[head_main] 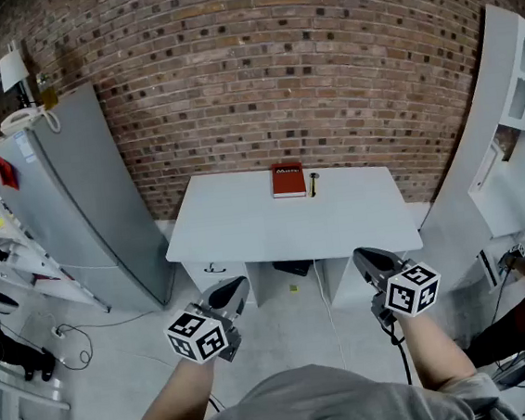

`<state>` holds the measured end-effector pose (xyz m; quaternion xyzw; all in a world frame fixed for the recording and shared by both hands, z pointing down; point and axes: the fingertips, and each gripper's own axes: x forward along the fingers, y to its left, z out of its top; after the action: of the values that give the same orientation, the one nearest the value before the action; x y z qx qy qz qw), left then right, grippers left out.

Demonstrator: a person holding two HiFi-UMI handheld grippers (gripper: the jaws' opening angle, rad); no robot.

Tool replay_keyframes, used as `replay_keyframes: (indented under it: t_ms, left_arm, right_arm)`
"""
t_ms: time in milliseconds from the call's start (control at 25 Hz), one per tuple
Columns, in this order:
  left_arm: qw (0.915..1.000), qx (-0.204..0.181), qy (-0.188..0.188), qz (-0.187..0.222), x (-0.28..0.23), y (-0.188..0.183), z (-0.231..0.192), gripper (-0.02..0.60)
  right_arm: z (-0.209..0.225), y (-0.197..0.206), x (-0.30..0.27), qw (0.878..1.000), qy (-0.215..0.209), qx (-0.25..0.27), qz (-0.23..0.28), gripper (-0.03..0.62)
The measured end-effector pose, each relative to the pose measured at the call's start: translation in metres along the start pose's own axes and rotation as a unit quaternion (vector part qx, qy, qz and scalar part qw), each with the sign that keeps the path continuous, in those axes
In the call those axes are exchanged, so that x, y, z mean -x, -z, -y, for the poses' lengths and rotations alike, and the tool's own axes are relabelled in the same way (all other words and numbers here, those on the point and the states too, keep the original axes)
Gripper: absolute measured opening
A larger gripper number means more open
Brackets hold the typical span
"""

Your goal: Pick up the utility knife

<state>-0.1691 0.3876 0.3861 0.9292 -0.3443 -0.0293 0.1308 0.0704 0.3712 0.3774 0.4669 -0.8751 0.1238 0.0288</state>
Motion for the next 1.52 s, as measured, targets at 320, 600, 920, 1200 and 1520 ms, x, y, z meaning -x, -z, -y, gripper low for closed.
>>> replay_keyframes:
  t_ms: [320,600,920,1200,1520]
  left_arm:
    - [1.0,-0.005,0.002,-0.001,-0.007,-0.003,0.003,0.0]
    - [0.9999,-0.01,0.003,-0.002,-0.018,-0.001,0.012,0.0]
    - [0.9998,-0.019,-0.01,0.001,-0.041,-0.005,0.037,0.0]
    - [0.9995,-0.021,-0.02,0.011,-0.068,0.002,0.071,0.0]
    - [0.9999,-0.01,-0.01,0.0,-0.097,0.025,0.09,0.0]
  right_arm:
    - [0.006,-0.002,0.001,1.0,-0.001,0.003,0.001,0.008]
    - [0.018,-0.001,0.007,1.0,-0.005,-0.014,0.003,0.008]
    - [0.049,-0.011,0.027,1.0,-0.008,-0.022,0.008,0.008]
    - [0.078,-0.013,0.054,1.0,-0.021,-0.013,0.003,0.008]
    - [0.101,-0.009,0.059,0.999,-0.034,-0.006,-0.001,0.009]
